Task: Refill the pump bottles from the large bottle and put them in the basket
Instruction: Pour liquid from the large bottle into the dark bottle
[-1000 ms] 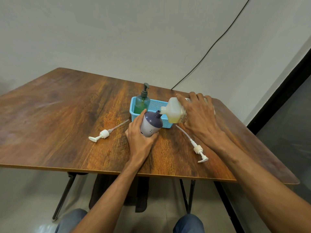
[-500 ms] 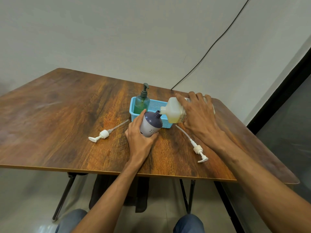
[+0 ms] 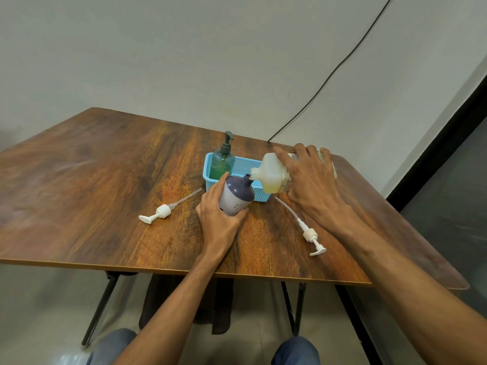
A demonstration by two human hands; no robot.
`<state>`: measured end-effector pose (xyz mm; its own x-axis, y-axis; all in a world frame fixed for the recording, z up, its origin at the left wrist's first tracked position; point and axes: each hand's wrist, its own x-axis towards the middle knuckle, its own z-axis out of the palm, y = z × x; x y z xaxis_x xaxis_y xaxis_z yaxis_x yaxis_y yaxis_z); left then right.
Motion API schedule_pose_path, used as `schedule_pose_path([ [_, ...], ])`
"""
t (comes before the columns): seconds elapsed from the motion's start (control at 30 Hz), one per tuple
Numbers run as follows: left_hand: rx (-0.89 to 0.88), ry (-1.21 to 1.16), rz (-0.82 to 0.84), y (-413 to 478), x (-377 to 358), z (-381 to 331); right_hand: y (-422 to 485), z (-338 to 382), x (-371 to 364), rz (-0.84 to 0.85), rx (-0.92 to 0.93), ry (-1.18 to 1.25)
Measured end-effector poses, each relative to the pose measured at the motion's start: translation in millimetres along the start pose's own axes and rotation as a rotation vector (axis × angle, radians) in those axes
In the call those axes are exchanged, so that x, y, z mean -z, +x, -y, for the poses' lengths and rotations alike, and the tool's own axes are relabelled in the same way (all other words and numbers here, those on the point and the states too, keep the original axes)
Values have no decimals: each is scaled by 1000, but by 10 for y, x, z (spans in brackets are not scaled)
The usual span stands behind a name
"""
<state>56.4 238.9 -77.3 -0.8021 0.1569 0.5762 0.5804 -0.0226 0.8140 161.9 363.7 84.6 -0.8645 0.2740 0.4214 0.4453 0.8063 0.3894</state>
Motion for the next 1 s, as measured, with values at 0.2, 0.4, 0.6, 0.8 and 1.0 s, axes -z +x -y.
schedule_pose_path([
  [0.2,-15,-5,-16,-1,0,-13,15,-5,-14,-10,1,-25],
  [0.4,-14,2,-9,1,2,-8,14,-1,-6,-3,9,-25],
  [0.6,2,4,0,2,-3,-8,12,-10,27,4,18,-30],
  [0.8,9,11,-5,-10,2,-23,14,-4,35,12,23,-35],
  [1.0,1,-5,-9,5,-2,-10,15,1,59,22,32,-39],
])
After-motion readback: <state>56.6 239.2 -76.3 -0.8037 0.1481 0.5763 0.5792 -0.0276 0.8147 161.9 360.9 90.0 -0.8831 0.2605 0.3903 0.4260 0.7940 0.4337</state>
